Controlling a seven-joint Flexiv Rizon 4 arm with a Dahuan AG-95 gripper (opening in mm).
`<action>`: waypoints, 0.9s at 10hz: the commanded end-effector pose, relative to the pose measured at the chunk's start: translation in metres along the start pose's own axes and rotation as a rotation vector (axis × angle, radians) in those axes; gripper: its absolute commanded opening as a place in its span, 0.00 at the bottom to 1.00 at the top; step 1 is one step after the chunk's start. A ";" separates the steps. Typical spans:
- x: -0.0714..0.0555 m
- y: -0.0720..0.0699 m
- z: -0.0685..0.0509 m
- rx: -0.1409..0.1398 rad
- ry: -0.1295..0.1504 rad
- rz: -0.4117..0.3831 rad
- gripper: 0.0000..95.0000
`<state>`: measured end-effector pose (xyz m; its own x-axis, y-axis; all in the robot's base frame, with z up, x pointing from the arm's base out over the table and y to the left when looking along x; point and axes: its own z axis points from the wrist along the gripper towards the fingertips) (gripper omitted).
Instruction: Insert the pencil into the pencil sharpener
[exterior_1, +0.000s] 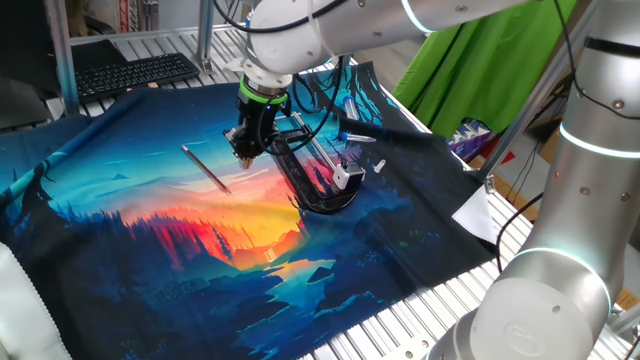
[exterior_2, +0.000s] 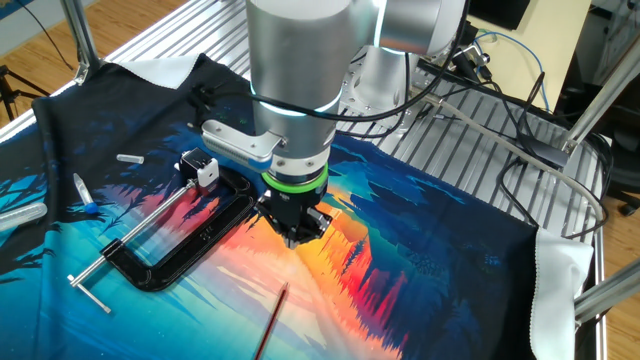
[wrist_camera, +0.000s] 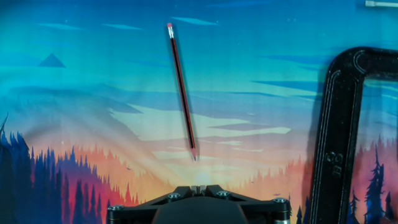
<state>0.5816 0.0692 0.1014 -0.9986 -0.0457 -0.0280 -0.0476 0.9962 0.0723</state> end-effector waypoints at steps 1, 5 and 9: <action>-0.003 0.000 0.002 0.000 0.001 -0.001 0.00; -0.005 0.001 0.000 -0.001 0.007 0.011 0.00; -0.006 0.002 -0.001 0.002 0.002 -0.004 0.00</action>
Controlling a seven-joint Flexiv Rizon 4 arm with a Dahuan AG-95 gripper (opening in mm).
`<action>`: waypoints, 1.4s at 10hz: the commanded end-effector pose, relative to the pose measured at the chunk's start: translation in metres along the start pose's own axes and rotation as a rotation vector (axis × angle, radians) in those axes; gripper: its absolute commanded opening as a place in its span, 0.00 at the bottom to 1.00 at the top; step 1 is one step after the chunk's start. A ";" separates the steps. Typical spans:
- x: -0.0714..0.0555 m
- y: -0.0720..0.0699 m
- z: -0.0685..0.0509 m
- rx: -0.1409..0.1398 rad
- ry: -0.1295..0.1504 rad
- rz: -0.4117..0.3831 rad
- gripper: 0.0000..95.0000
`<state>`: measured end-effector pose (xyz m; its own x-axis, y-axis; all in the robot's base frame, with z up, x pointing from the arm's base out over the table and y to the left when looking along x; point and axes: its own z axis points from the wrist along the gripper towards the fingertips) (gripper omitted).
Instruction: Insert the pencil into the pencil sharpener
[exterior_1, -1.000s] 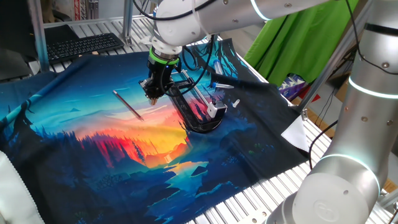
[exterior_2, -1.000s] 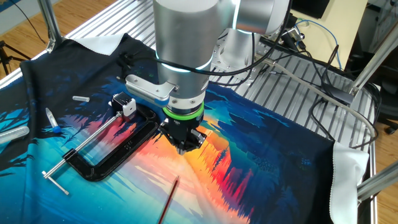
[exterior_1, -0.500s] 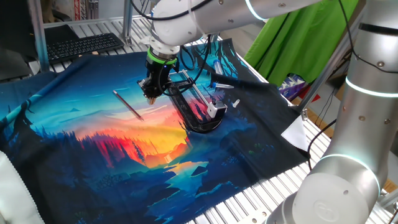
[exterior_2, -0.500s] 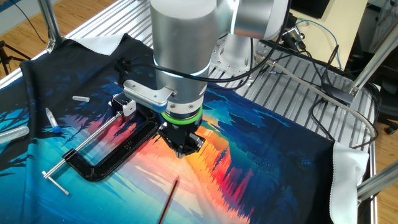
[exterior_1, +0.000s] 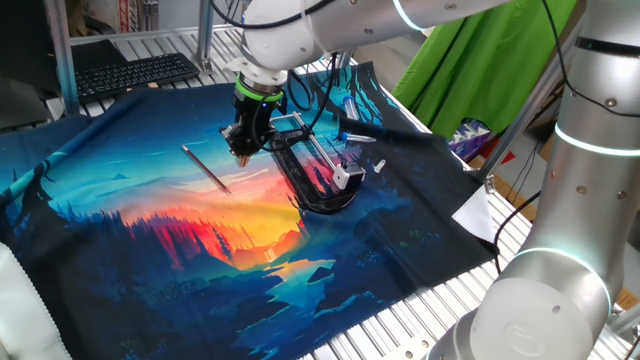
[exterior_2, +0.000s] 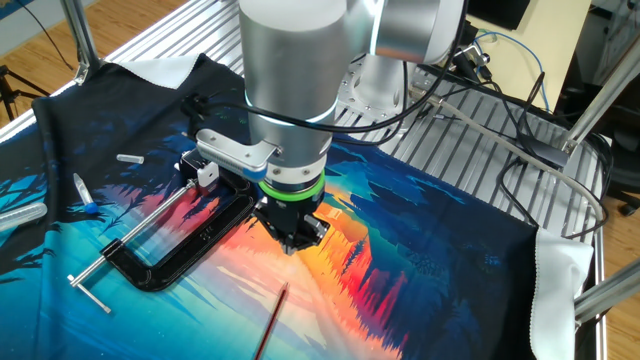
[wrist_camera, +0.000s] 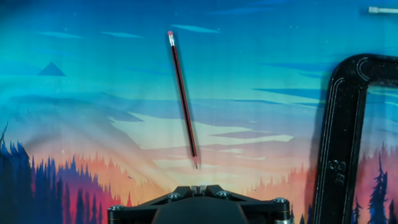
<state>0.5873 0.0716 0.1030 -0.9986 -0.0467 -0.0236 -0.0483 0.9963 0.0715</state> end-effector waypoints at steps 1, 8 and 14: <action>0.000 0.000 0.000 0.001 -0.003 -0.004 0.00; 0.000 0.000 0.000 0.014 0.014 0.084 0.00; 0.000 0.000 0.000 0.003 0.015 0.077 0.00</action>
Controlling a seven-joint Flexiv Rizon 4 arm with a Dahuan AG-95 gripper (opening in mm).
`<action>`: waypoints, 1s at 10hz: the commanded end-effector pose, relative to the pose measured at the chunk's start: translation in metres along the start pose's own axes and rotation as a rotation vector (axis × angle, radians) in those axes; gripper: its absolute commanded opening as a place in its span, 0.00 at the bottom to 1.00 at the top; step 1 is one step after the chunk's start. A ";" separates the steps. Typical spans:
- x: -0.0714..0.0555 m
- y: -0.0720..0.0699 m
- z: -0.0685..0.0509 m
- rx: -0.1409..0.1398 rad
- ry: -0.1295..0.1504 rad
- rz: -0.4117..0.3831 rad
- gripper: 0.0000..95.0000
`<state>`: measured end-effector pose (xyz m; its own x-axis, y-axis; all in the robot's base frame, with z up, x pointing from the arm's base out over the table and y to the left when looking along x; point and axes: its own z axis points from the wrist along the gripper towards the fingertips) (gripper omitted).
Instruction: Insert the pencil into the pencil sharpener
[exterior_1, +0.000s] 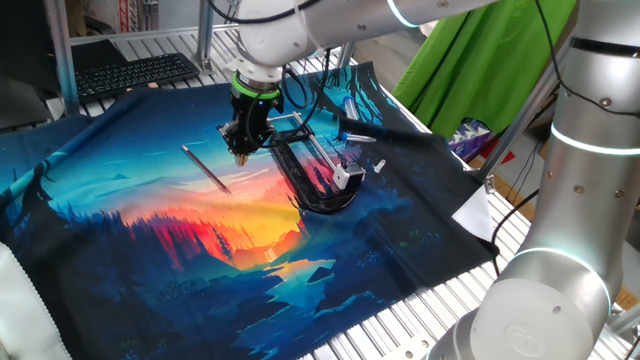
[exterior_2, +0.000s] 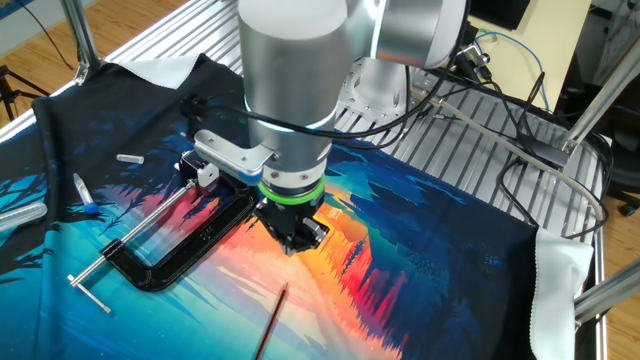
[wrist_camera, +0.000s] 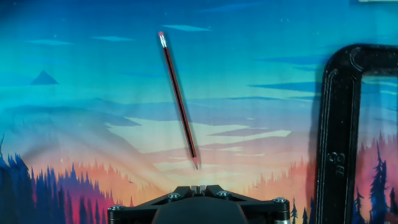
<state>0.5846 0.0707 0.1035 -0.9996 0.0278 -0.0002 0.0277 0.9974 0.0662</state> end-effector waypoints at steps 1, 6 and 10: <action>-0.003 0.001 0.000 -0.004 -0.007 0.004 0.00; -0.014 0.005 0.028 0.000 -0.017 -0.011 0.20; -0.034 0.009 0.042 -0.002 -0.017 -0.034 0.20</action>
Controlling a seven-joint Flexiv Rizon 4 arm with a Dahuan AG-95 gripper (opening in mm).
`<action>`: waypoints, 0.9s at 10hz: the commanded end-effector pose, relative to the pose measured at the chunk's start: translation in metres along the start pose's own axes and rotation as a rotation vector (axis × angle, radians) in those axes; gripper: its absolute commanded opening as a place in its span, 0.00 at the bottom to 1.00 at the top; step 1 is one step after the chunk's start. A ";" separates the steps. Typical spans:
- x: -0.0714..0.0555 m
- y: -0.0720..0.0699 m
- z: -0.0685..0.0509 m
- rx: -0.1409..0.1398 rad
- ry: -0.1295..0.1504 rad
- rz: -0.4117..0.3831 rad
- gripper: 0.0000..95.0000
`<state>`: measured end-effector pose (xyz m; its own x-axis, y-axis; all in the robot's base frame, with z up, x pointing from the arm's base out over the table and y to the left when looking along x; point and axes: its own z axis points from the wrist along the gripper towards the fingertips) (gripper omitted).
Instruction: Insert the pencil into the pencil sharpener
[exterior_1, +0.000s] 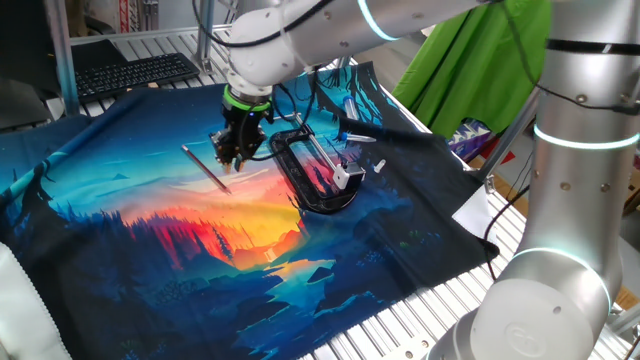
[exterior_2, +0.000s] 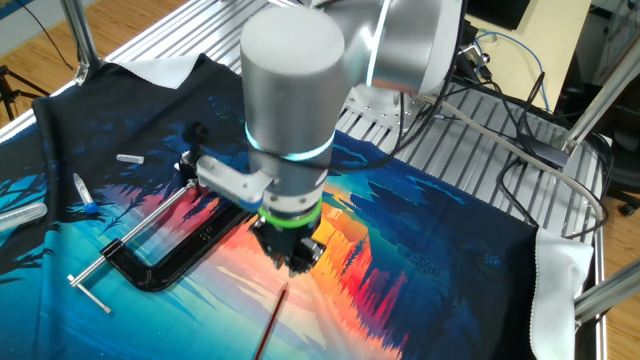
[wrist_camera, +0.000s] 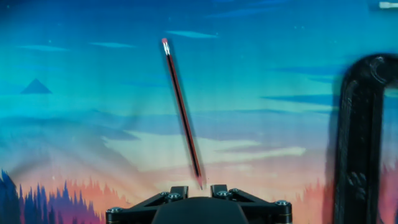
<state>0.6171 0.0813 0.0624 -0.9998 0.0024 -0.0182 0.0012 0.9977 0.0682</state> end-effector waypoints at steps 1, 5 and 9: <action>-0.008 0.001 0.003 0.001 -0.003 -0.018 0.20; -0.025 0.002 0.011 0.000 -0.004 -0.029 0.20; -0.044 0.010 0.019 0.001 -0.009 -0.029 0.20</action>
<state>0.6619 0.0938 0.0444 -0.9992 -0.0257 -0.0312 -0.0277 0.9974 0.0670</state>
